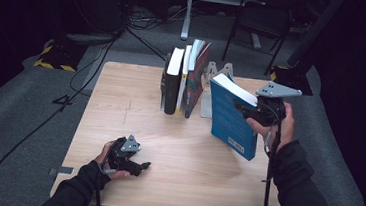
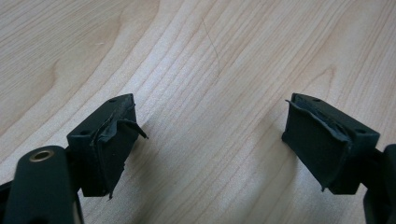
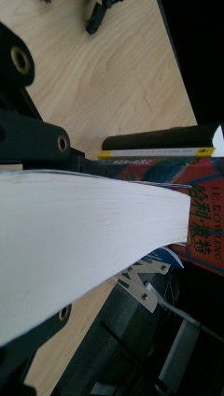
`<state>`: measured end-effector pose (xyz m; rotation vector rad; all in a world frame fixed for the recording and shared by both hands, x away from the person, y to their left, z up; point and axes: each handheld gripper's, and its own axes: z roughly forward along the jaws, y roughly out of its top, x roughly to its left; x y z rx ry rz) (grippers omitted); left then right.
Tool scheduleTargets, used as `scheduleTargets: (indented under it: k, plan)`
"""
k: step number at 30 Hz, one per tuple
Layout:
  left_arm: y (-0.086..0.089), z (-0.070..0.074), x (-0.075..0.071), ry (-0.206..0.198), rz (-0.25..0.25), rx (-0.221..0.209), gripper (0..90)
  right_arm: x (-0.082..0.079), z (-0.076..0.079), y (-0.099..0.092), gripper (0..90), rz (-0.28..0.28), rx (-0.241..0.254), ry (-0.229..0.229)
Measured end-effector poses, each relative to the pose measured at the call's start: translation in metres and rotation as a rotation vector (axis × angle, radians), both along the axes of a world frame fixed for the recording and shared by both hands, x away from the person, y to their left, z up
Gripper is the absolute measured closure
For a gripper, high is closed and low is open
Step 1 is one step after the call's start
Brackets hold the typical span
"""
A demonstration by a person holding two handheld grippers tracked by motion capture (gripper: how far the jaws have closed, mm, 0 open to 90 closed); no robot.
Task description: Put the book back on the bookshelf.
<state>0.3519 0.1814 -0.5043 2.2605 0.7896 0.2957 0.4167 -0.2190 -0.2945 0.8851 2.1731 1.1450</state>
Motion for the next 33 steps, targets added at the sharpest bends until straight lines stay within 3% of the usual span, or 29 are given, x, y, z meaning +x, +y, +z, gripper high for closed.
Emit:
scheduleTargets:
  k: [11, 33]
  plan:
    - [0.000, 0.000, 0.000, -0.001, 0.004, 0.005, 17.2, 0.032, 0.007, 0.021, 60.6, -0.028, 0.013, -0.007]
    - [0.000, 0.000, 0.000, -0.002, 0.002, 0.006, 17.1, 0.090, -0.002, 0.034, 60.5, -0.189, 0.100, -0.020]
